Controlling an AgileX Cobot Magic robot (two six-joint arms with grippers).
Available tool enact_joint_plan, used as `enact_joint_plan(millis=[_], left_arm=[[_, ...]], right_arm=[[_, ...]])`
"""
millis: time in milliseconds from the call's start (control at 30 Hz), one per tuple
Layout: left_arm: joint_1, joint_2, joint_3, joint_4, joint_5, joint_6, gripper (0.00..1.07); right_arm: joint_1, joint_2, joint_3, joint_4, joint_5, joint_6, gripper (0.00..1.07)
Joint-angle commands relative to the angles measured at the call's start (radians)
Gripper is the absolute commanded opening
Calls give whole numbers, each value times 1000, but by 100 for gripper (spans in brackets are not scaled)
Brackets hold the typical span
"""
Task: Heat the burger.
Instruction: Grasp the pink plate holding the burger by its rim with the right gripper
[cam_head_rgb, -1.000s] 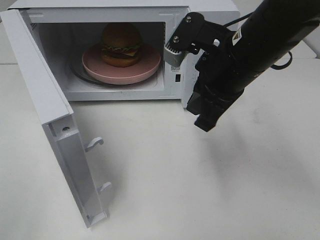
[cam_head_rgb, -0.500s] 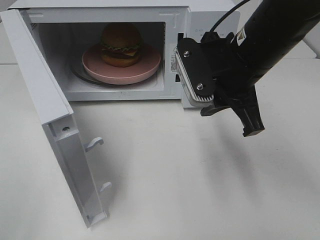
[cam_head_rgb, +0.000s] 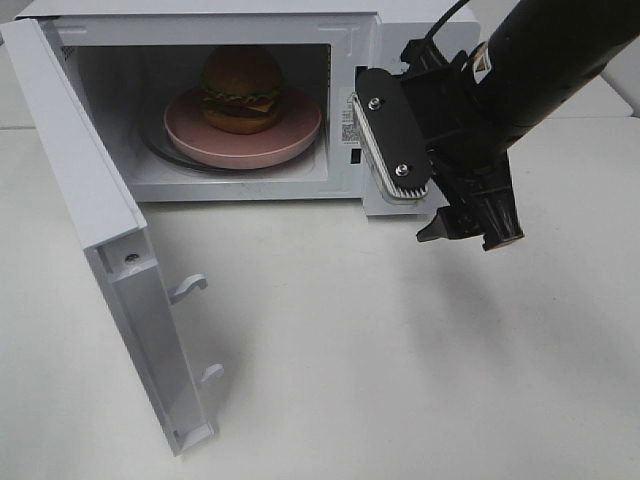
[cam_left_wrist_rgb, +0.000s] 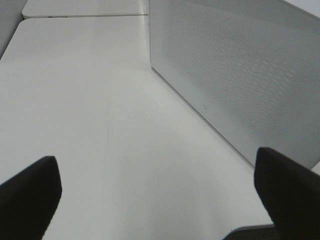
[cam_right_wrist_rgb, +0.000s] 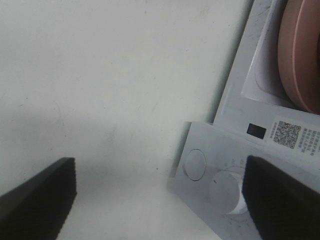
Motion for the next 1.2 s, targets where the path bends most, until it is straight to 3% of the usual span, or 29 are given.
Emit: enact_joint_plan(millis=[33,300,500,1200], left_arm=[[-6,-9,2,-5,-10,-5,100],[-6,-9,2,-5,-10,-5,100],[-6,-9,2,-5,-10,-5,100],[-6,-9,2,-5,-10,-5,100]], right_arm=[[3,-9,-6,-5,-53,15,94],[16,20,-20,-21,-150,13,93],[61,92,-90,-40,-178,16,92],[84,331,-302,-61,-223,46,90]])
